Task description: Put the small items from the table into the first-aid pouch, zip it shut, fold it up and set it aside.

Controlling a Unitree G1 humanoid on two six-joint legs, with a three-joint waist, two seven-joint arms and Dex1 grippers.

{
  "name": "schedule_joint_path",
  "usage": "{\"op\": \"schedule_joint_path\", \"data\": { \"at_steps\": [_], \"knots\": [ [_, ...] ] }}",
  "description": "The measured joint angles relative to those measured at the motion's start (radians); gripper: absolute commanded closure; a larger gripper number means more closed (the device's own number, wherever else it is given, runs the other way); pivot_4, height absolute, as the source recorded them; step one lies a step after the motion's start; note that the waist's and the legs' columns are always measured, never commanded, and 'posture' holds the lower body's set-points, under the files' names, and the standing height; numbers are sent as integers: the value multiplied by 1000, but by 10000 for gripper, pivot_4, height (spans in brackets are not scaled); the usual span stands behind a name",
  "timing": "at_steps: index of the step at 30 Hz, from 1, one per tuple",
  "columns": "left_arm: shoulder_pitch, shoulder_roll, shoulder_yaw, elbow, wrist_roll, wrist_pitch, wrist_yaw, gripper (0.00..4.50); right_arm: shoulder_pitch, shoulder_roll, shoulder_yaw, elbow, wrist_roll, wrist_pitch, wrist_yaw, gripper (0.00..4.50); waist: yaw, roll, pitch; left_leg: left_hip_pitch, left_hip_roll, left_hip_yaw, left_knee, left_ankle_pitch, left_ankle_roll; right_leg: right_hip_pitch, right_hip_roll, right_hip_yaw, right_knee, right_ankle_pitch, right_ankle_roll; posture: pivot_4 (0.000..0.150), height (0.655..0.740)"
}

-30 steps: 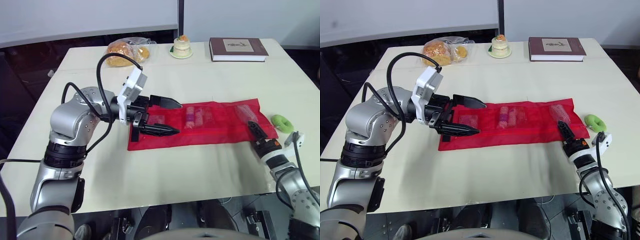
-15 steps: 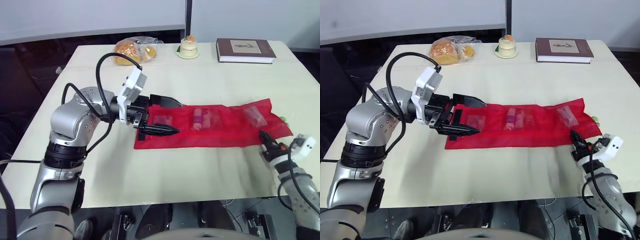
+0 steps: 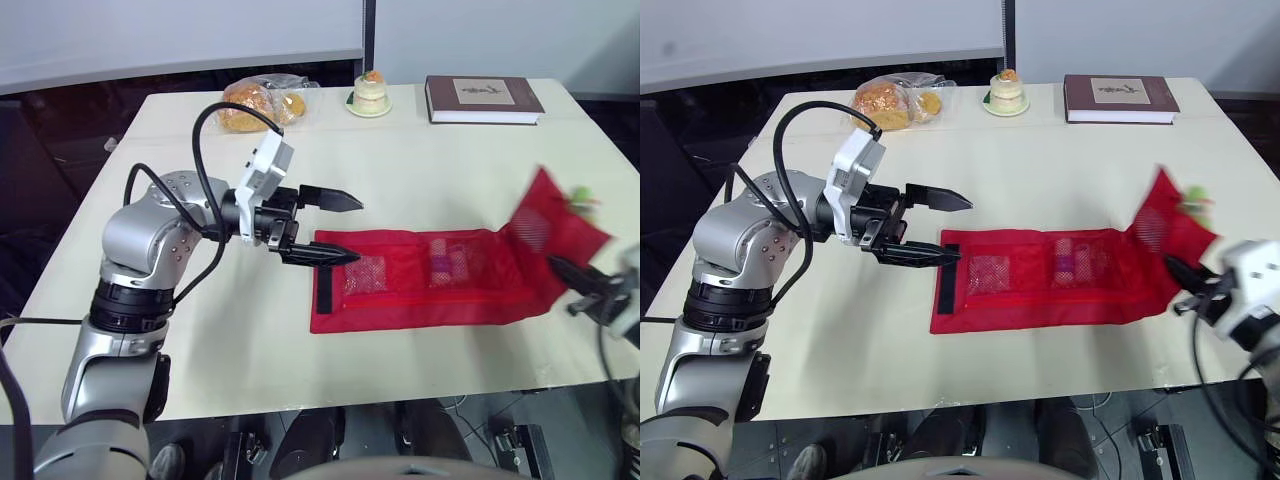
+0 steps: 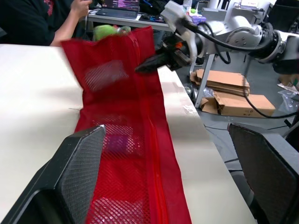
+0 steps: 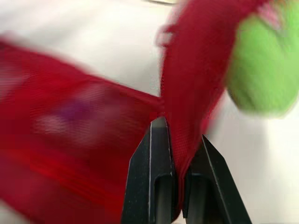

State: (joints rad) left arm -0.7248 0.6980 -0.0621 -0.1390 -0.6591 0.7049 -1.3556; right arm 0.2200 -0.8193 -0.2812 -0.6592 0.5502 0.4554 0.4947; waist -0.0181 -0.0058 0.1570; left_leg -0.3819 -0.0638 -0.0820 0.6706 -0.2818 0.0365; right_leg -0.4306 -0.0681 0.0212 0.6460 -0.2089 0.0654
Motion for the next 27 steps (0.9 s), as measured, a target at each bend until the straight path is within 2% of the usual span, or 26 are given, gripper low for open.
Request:
{"op": "schedule_joint_path", "data": {
  "at_steps": [4, 6, 9, 10, 11, 12, 15, 16, 17, 18, 20, 27],
  "knots": [
    [-5, -5, -10, 5, 6, -7, 4, 0, -125, -110, 337, -39, -270, 10, 31, 44821, 7, -2, 1, -2, -1, -1, 2, 0, -1, 0, -1, -1, -2, 0, 0, 1500, 7289],
    [-5, -5, -12, 6, 7, -9, 6, 0, -167, -151, 461, -21, -409, -11, 56, 44821, 9, -4, 2, -3, -2, -2, 3, 0, -1, 0, -2, -2, -2, 0, 0, 1500, 7289],
    [-4, -6, -13, 6, 7, -12, 9, 0, -205, -161, 564, 8, -561, -58, 90, 44821, 8, -6, 3, -3, -1, -2, 4, 1, -1, 0, -2, -2, -2, 0, 0, 1500, 7289],
    [-4, -5, -13, 6, 7, -13, 10, 0, -208, -161, 577, 12, -586, -63, 97, 39861, 8, -6, 3, -3, -1, -2, 4, 1, -1, 0, -2, -2, -2, 0, 0, 1500, 7289],
    [-4, -5, -13, 6, 7, -14, 11, 0, -210, -156, 580, 12, -596, -59, 108, 38448, 8, -6, 3, -3, -1, -2, 4, 1, -1, 0, -2, -2, -2, 0, 0, 1500, 7289],
    [-3, -5, -13, 5, 7, -14, 12, 0, -211, -149, 579, 12, -595, -52, 112, 36143, 8, -7, 3, -3, -1, -2, 4, 1, -1, 0, -2, -2, -2, 0, 0, 1500, 7289],
    [15, -3, -13, 0, 6, -14, 18, 0, -205, -65, 556, -3, -537, 20, 135, 23065, 6, -8, 3, -3, -1, -2, 4, 1, -1, 0, -2, -2, -2, 0, 0, 1500, 7289],
    [23, -2, -13, -1, 6, -14, 21, 0, -201, -45, 539, -13, -507, 43, 142, 17048, 6, -8, 3, -3, -1, -2, 4, 1, -1, 0, -2, -2, -2, 0, 0, 1500, 7289],
    [28, -2, -13, -1, 6, -14, 24, 0, -198, -35, 525, -25, -487, 59, 148, 14447, 6, -8, 3, -3, -1, -2, 4, 1, -1, 0, -2, -2, -2, 0, 0, 1500, 7289],
    [33, 0, -13, -3, 6, -14, 26, 0, -194, -28, 497, -40, -453, 80, 159, 8691, 7, -8, 3, -3, -1, -2, 4, 1, -1, 0, -2, -2, -2, 0, 0, 1500, 7289],
    [57, 15, -9, -7, 6, -14, 30, 0, -179, -14, 406, -74, -372, 115, 187, 776, 8, -8, 3, -3, -1, -2, 4, 0, -1, 0, -2, -2, -2, 0, 0, 1500, 7289],
    [151, 69, 31, -4, -12, 25, 42, 0, -107, 35, 185, -128, -169, 152, 243, 201, 7, -9, 3, -2, -1, -3, 3, 0, -1, 0, -2, -3, -2, 0, 0, 1500, 7289]
  ]
}}
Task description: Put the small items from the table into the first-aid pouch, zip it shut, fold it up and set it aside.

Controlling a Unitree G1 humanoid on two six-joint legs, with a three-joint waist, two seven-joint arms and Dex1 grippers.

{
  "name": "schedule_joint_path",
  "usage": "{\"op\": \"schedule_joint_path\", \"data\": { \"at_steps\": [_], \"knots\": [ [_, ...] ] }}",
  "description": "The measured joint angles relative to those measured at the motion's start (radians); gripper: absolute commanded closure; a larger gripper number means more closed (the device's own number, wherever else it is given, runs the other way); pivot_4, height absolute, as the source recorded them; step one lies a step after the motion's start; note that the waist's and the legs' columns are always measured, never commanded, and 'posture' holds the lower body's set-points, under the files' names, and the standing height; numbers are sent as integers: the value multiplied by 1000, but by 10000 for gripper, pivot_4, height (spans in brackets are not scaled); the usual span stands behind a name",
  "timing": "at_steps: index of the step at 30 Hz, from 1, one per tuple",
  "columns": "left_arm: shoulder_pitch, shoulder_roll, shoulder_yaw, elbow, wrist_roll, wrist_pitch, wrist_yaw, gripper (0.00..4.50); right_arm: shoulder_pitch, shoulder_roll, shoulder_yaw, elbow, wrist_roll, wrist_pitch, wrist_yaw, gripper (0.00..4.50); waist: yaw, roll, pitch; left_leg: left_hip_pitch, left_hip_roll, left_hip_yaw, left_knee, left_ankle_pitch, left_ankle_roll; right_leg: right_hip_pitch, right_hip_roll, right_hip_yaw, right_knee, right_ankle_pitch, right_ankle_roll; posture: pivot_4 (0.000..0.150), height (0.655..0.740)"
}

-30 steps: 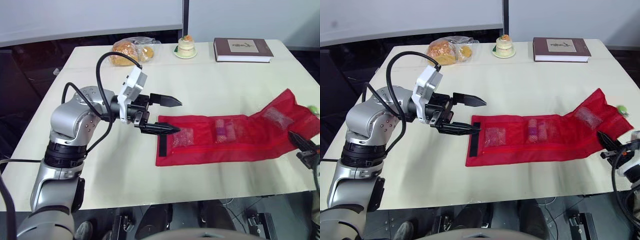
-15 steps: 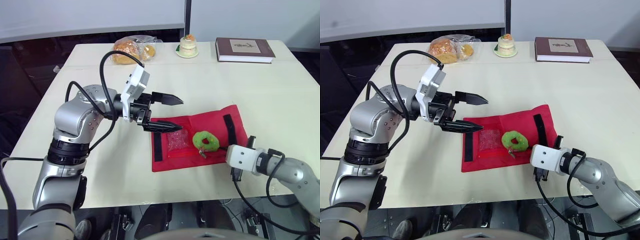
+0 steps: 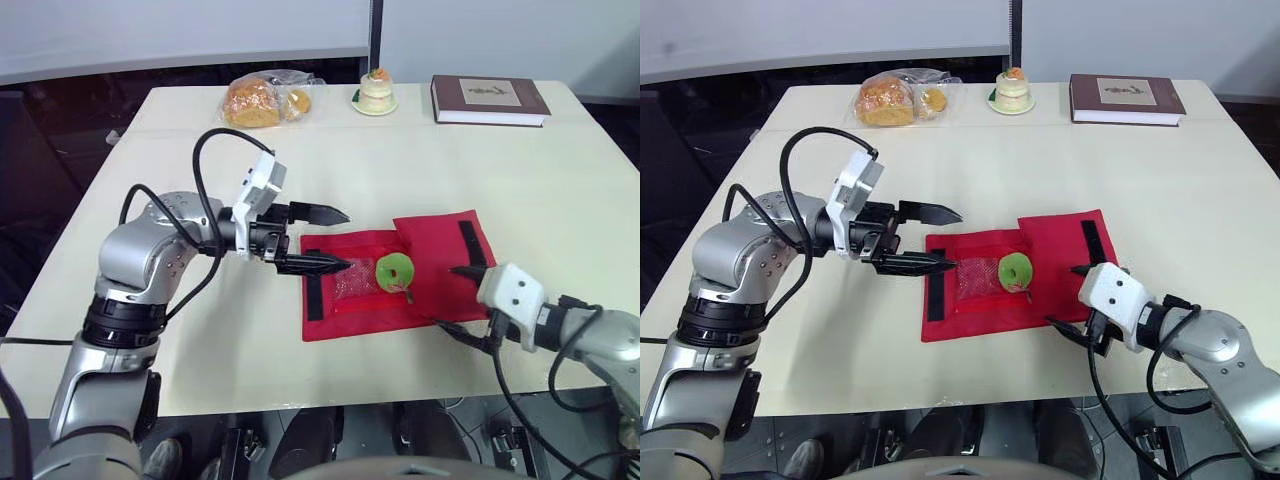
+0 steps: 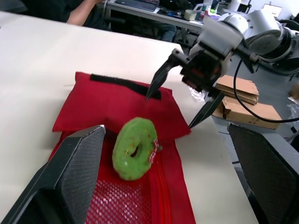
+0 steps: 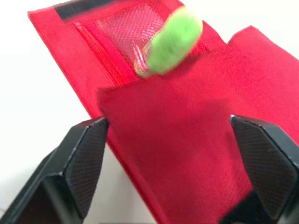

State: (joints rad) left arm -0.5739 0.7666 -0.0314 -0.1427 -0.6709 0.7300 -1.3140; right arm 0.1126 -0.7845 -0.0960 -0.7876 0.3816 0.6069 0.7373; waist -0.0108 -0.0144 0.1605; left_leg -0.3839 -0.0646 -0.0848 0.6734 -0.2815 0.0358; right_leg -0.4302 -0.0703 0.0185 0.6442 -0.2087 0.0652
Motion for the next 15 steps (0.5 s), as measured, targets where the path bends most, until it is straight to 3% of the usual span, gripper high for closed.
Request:
{"op": "schedule_joint_path", "data": {
  "at_steps": [7, 15],
  "knots": [
    [153, 45, 60, 151, -23, 157, 68, 0, 52, 79, -260, -46, 311, -7, 26, 201, 2, 0, 1, 0, 0, -1, 0, -2, 4, 1, 0, -1, 0, 0, 0, 1500, 7289],
    [193, -20, 154, 180, -127, 429, 255, 0, 15, -22, -354, -19, 482, 2, 77, 201, 7, -1, 1, 0, 0, -2, 0, -1, 2, 1, -1, -2, 0, 0, 0, 1500, 7289]
  ]
}}
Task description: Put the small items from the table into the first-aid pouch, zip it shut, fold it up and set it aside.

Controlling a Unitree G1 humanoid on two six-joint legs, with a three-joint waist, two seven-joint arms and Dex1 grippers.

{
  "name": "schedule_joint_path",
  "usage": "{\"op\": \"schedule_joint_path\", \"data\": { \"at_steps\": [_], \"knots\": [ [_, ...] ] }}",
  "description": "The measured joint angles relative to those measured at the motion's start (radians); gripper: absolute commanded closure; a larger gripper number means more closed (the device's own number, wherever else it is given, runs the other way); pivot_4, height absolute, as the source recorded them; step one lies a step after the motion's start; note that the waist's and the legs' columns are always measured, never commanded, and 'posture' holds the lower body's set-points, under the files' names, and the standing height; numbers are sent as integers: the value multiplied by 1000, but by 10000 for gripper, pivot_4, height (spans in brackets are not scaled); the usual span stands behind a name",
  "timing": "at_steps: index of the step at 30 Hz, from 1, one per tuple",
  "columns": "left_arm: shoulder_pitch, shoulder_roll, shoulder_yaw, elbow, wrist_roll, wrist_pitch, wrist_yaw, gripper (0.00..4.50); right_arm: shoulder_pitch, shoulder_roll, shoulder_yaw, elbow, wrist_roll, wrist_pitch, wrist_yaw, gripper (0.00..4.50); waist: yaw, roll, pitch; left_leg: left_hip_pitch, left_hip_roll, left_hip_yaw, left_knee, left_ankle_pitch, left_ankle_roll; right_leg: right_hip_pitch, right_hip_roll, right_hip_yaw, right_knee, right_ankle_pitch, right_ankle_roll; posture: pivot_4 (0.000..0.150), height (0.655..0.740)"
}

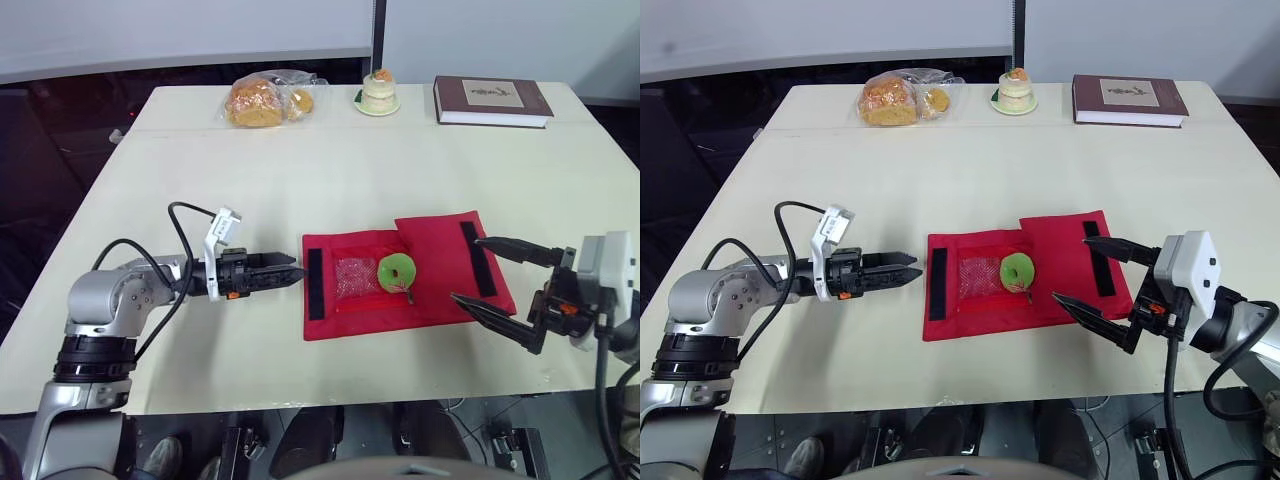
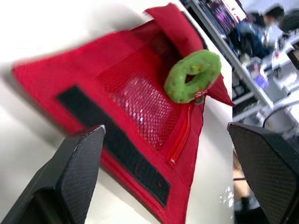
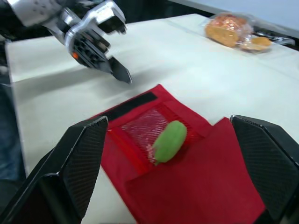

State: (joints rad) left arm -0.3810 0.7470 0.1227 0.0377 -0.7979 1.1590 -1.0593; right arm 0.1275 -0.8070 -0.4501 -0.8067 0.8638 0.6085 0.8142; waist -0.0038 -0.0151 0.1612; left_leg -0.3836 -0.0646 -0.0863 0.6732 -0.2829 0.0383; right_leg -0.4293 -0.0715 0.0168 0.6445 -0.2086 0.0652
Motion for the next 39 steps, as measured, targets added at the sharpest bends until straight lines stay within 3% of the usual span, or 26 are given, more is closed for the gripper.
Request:
{"op": "schedule_joint_path", "data": {
  "at_steps": [10, 17, 21, 28, 30, 39],
  "knots": [
    [38, -106, 153, 49, -96, 237, 196, 0, -35, -73, -30, 22, 42, -2, 27, 201, 3, 0, -1, 0, 0, 0, 0, 1, -3, 0, -4, 1, 0, 0, 0, 1500, 7289],
    [26, -287, 240, 13, -157, 401, 341, 0, -72, -73, 24, 22, 41, -2, 3, 201, 22, 1, -3, 0, -1, 0, 1, 1, -3, 1, -6, 0, 0, 0, 0, 1500, 7289],
    [22, -317, 246, 16, -203, 433, 380, 0, -77, -71, 38, 18, 41, -5, -17, 201, 21, 1, -3, 1, -1, 0, 1, 1, -3, 2, -6, 0, 0, 0, 0, 1500, 7289],
    [-1, -269, 234, 103, -213, 447, 384, 31535, -60, -62, 44, -17, 43, -15, -39, 0, 18, 1, -2, 0, -1, -1, 1, 2, -3, 2, -5, -1, 0, 0, 0, 1500, 7289],
    [-20, -247, 224, 126, -193, 428, 378, 43505, -57, -59, 50, -21, 42, -23, -41, 0, 18, 1, -2, 0, -1, 0, 1, 2, -3, 2, -5, 0, 0, 0, 0, 1500, 7289],
    [-53, -221, 182, 179, -164, 366, 308, 44374, -45, -54, 61, -21, 6, -33, -42, 0, 20, 2, -3, 1, -1, -1, 1, 2, -3, 2, -6, -1, 0, 0, 0, 1500, 7289]
  ]
}}
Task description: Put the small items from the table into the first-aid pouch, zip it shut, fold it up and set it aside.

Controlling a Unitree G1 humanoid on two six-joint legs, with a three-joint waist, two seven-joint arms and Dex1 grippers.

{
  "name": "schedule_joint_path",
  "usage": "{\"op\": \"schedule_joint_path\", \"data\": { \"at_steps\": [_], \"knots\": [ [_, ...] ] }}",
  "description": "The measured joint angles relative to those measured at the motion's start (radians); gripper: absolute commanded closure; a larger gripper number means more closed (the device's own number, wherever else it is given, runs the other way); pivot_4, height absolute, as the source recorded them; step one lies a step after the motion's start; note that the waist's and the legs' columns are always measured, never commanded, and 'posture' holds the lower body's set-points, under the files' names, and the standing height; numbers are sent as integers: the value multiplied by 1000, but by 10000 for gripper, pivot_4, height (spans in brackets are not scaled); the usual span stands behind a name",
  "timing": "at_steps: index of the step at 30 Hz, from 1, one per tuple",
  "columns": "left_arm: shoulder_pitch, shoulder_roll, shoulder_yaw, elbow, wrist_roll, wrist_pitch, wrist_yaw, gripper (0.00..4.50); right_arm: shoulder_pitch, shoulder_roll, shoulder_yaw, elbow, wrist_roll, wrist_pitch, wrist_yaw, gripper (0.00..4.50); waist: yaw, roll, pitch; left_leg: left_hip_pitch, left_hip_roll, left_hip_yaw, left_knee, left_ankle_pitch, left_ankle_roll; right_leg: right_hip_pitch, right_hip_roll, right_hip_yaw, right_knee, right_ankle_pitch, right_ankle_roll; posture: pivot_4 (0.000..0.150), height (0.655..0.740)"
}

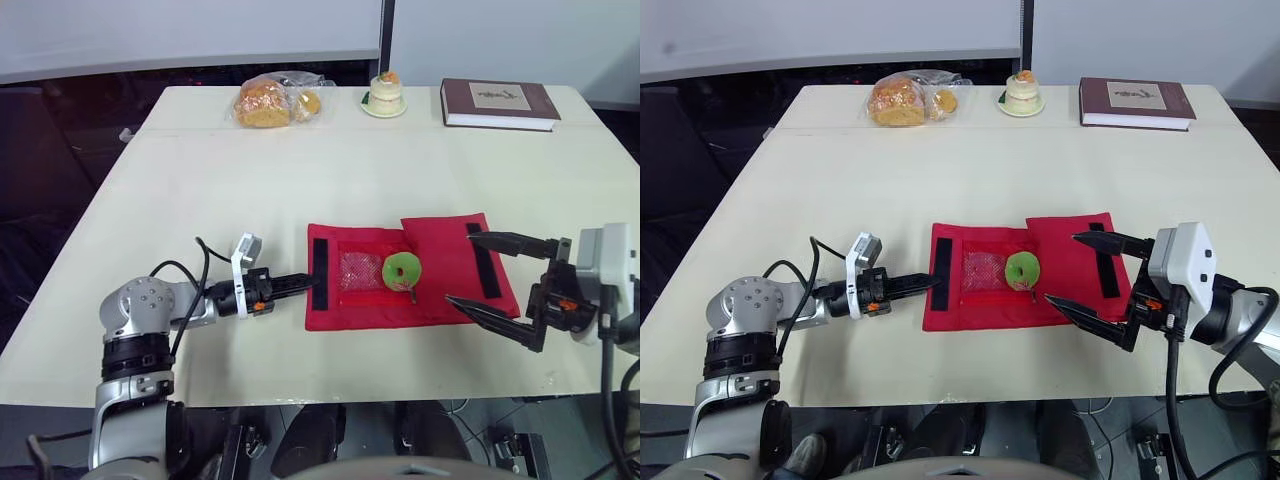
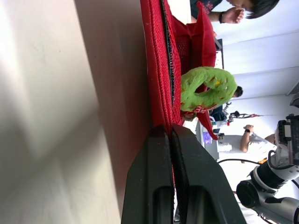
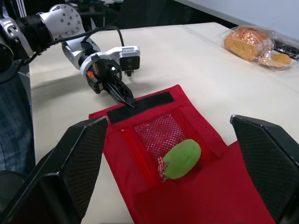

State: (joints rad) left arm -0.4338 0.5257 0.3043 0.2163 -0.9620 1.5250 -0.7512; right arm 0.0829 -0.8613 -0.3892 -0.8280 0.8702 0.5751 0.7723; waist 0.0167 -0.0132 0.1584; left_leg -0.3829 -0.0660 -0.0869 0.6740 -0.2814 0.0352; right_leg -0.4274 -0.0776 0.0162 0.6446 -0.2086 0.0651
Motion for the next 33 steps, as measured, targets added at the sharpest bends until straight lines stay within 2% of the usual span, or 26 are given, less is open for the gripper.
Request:
{"op": "schedule_joint_path", "data": {
  "at_steps": [11, 19, 22, 23, 24, 27, 29, 30, 31, 32, 33],
  "knots": [
    [-3, 25, -60, -4, 35, -57, -61, 44374, 33, 6, 0, 0, -17, -19, -1, 0, 0, 0, 0, 0, 0, 0, 0, 0, 0, 0, 0, 0, 0, 0, 0, 1500, 7289],
    [-109, 162, -168, 142, 148, -192, -193, 44374, 38, -17, 35, 31, -73, -23, 8, 0, -6, -1, 1, -1, 1, 1, -1, 0, 0, -2, 2, 1, 0, 0, 0, 1500, 7289],
    [-179, 209, -226, 207, 198, -239, -275, 44374, -48, -15, 106, 94, -108, -22, 6, 0, -6, -1, 1, -1, 0, 1, -1, 0, 0, -2, 2, 1, 0, 0, 0, 1500, 7289],
    [-191, 213, -238, 213, 206, -245, -285, 44870, -65, -14, 116, 105, -115, -22, 5, 2566, -7, -2, 1, -1, 0, 1, -1, 0, 0, -2, 2, 1, 0, 0, 0, 1500, 7289],
    [-239, 235, -273, 239, 233, -267, -338, 45000, -155, 9, 181, 177, -167, -36, -5, 5551, -6, -5, 3, -2, 1, 1, -1, 0, 0, -3, 2, 0, 0, 0, 0, 1500, 7289],
    [-290, 241, -306, 258, 255, -275, -378, 45000, -233, 36, 269, 267, -254, -67, -6, 15445, -6, -5, 3, -3, 0, 1, 0, 0, 0, -4, 5, 0, 0, 0, 0, 1500, 7289],
    [-339, 244, -322, 256, 261, -275, -413, 45000, -300, 77, 346, 347, -314, -95, 9, 25269, -7, -5, 3, -3, 0, 1, 0, 0, 0, -4, 6, 0, 0, 0, 0, 1500, 7289],
    [-361, 244, -327, 247, 261, -275, -429, 45000, -326, 97, 376, 381, -333, -109, 14, 28766, -7, -5, 3, -4, 0, 1, 0, 0, 0, -5, 6, 0, 0, 0, -1, 1500, 7289],
    [-381, 243, -334, 237, 261, -275, -440, 45000, -345, 112, 397, 412, -350, -119, 21, 28766, -7, -5, 3, -4, 0, 1, 0, 0, 0, -5, 6, 0, 0, 0, 0, 1500, 7289],
    [-396, 245, -341, 223, 261, -276, -456, 45000, -376, 135, 426, 465, -376, -143, 33, 35605, -8, -5, 3, -3, 0, 1, 0, 0, 0, -4, 6, 0, 0, 0, 0, 1500, 7289],
    [-411, 240, -351, 210, 261, -277, -469, 45000, -404, 162, 450, 523, -404, -164, 39, 39582, -10, -5, 3, -4, 0, 1, 0, 0, 0, -5, 6, 1, 0, 0, 0, 1500, 7289]
  ]
}}
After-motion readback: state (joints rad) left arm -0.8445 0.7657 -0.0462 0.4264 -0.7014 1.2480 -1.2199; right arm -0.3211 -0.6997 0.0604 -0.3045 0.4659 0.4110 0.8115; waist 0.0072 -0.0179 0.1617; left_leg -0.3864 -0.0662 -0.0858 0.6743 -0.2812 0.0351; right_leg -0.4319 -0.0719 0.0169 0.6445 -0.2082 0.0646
